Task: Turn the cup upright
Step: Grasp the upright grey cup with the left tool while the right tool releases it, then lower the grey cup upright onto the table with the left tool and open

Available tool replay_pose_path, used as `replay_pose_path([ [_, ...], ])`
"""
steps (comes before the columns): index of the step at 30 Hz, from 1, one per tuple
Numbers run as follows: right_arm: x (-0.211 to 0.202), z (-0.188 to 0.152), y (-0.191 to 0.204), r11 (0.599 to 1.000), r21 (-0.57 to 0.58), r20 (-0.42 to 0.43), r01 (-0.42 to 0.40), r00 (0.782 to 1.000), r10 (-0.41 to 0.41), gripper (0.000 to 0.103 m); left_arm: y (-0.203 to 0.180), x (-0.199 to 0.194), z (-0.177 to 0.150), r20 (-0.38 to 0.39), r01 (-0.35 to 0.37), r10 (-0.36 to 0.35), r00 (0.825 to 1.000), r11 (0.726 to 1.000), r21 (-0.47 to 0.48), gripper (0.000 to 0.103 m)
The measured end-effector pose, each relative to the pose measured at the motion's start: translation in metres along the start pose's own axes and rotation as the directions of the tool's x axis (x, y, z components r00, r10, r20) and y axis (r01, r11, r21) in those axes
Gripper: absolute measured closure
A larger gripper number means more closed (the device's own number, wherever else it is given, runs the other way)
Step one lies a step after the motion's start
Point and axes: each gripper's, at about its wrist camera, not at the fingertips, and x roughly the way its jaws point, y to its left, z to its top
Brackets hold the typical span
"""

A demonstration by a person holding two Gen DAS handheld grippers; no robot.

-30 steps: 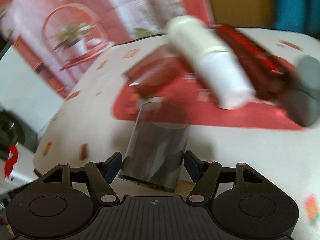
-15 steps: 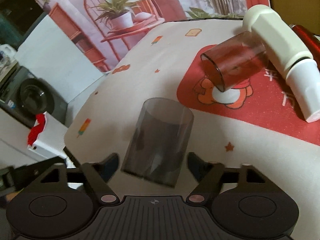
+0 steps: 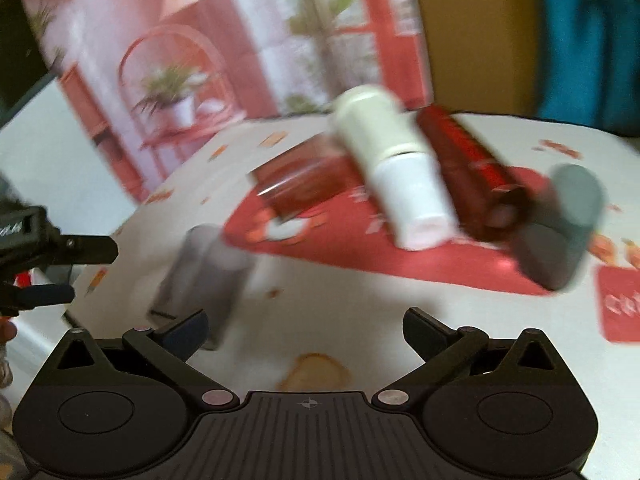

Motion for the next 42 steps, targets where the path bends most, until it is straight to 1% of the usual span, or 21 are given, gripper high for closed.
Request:
replay_pose_path([
  [3, -0.016, -0.011, -0.022, 0.999, 0.011, 0.043, 0.051, 0.998, -0.052, 0.0, -0.023, 0.015, 0.002, -0.014, 0.035, -0.035, 0.999, 0.999, 0.042, 0.005],
  [5, -0.021, -0.015, -0.034, 0.997, 0.009, 0.052, 0.073, 0.996, -0.074, 0.0, -0.037, 0.03, 0.003, -0.029, 0.032, -0.03, 0.999, 0.997, 0.074, 0.012],
  [7, -0.029, -0.019, -0.042, 0.995, 0.008, 0.059, 0.097, 0.994, -0.097, 0.0, -0.044, 0.048, 0.005, -0.057, 0.014, -0.01, 0.998, 0.997, 0.082, 0.015],
  [8, -0.032, -0.02, -0.047, 0.994, 0.007, 0.064, 0.113, 0.992, -0.113, 0.0, -0.046, 0.056, 0.005, -0.069, -0.001, 0.007, 0.998, 0.997, 0.082, 0.021],
  [9, -0.035, -0.022, -0.051, 0.992, 0.008, 0.066, 0.125, 0.99, -0.125, 0.0, -0.048, 0.063, 0.006, -0.077, -0.019, 0.026, 0.997, 0.996, 0.087, 0.023],
  [12, -0.041, -0.028, -0.062, 0.982, 0.025, 0.065, 0.189, 0.979, -0.191, 0.0, -0.055, 0.079, 0.004, -0.08, -0.081, 0.092, 0.993, 0.988, 0.133, 0.023],
  [13, -0.041, -0.031, -0.064, 0.98, 0.032, 0.065, 0.198, 0.978, -0.2, 0.0, -0.056, 0.084, 0.003, -0.084, -0.095, 0.108, 0.991, 0.985, 0.141, 0.025],
  [14, -0.04, -0.032, -0.068, 0.979, 0.044, 0.059, 0.198, 0.978, -0.2, 0.0, -0.056, 0.087, 0.004, -0.086, -0.097, 0.11, 0.99, 0.985, 0.144, 0.032],
  [15, -0.039, -0.034, -0.071, 0.98, 0.056, 0.053, 0.19, 0.98, -0.193, 0.0, -0.056, 0.091, 0.004, -0.092, -0.085, 0.099, 0.991, 0.986, 0.147, 0.034],
  [17, -0.036, -0.035, -0.073, 0.982, 0.067, 0.048, 0.178, 0.982, -0.182, 0.0, -0.056, 0.094, 0.005, -0.092, -0.079, 0.094, 0.991, 0.985, 0.15, 0.034],
  [21, -0.032, -0.036, -0.07, 0.982, 0.049, 0.034, 0.182, 0.982, -0.184, 0.0, -0.058, 0.092, 0.006, -0.094, -0.088, 0.106, 0.99, 0.98, 0.18, 0.034],
  [25, -0.03, -0.037, -0.069, 0.986, 0.06, 0.026, 0.157, 0.987, -0.159, 0.0, -0.055, 0.089, 0.005, -0.097, -0.079, 0.098, 0.991, 0.981, 0.176, 0.034],
  [28, -0.028, -0.037, -0.072, 0.98, 0.066, 0.022, 0.187, 0.982, -0.188, 0.0, -0.056, 0.088, 0.005, -0.094, -0.079, 0.097, 0.991, 0.98, 0.183, 0.034],
  [32, -0.028, -0.037, -0.07, 0.961, 0.031, 0.053, 0.277, 0.959, -0.278, 0.0, -0.06, 0.09, 0.003, -0.09, -0.093, 0.114, 0.989, 0.974, 0.206, 0.034],
  [33, -0.028, -0.037, -0.07, 0.959, 0.03, 0.054, 0.283, 0.957, -0.284, 0.0, -0.062, 0.09, 0.002, -0.087, -0.098, 0.119, 0.989, 0.972, 0.214, 0.033],
  [38, -0.026, -0.038, -0.076, 0.962, 0.048, 0.038, 0.269, 0.962, -0.271, 0.0, -0.065, 0.088, -0.004, -0.062, -0.101, 0.123, 0.99, 0.955, 0.28, 0.034],
  [42, -0.026, -0.037, -0.075, 0.964, 0.046, 0.038, 0.262, 0.964, -0.264, 0.0, -0.057, 0.083, -0.005, -0.065, -0.101, 0.121, 0.991, 0.963, 0.251, 0.034],
])
